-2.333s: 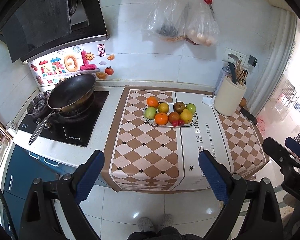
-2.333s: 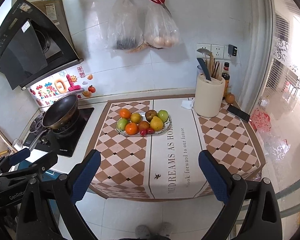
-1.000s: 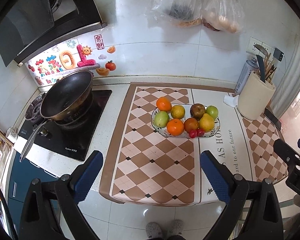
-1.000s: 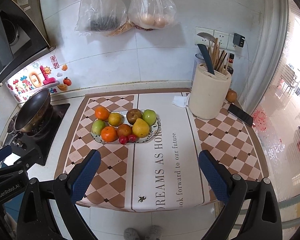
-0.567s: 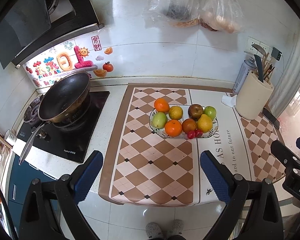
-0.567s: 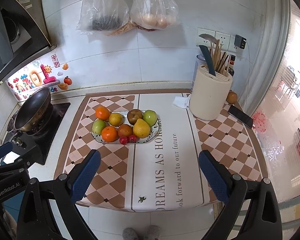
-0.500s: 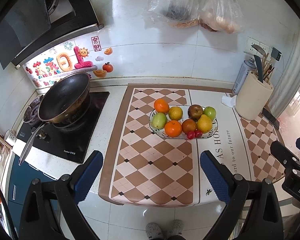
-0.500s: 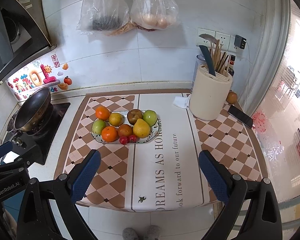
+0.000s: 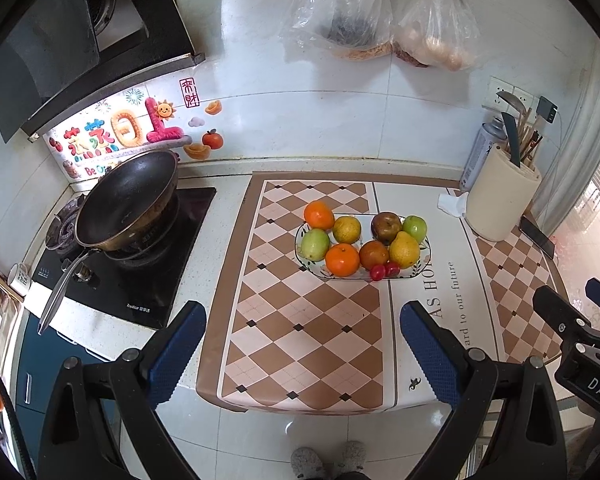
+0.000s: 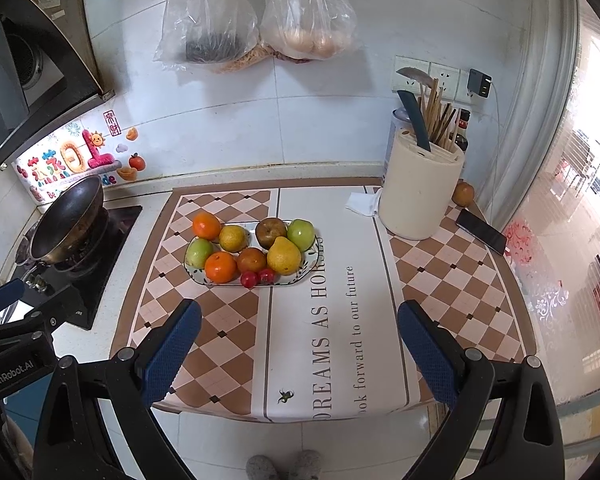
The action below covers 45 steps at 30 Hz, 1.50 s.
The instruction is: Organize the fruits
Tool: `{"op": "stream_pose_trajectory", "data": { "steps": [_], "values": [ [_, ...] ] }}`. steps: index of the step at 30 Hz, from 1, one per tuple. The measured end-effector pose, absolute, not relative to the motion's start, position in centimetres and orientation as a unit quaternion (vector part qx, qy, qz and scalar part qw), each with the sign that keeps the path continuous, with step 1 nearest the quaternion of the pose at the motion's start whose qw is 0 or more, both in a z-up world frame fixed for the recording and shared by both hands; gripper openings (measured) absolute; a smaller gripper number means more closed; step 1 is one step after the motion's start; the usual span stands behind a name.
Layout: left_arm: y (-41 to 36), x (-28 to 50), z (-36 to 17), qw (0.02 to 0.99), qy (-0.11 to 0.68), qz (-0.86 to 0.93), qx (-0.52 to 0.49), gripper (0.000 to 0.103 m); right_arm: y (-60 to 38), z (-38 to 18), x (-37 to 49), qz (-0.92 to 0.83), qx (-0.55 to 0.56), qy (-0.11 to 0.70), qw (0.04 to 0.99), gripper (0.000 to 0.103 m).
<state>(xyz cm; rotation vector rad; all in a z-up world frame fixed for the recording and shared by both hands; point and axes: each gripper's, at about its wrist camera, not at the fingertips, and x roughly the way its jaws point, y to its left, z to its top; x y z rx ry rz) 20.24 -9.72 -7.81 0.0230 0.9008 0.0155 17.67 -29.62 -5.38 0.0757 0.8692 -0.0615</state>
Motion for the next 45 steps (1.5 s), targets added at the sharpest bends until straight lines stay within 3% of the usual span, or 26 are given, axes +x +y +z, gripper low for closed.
{"op": "stream_pose_trajectory", "data": {
  "steps": [45],
  "values": [
    [-9.3,19.1,-6.7,0.907,0.420,0.020,0.011,0.100,-29.5,-4.4,16.7,-0.024,0.030,0.419,0.907,0.102]
  ]
}}
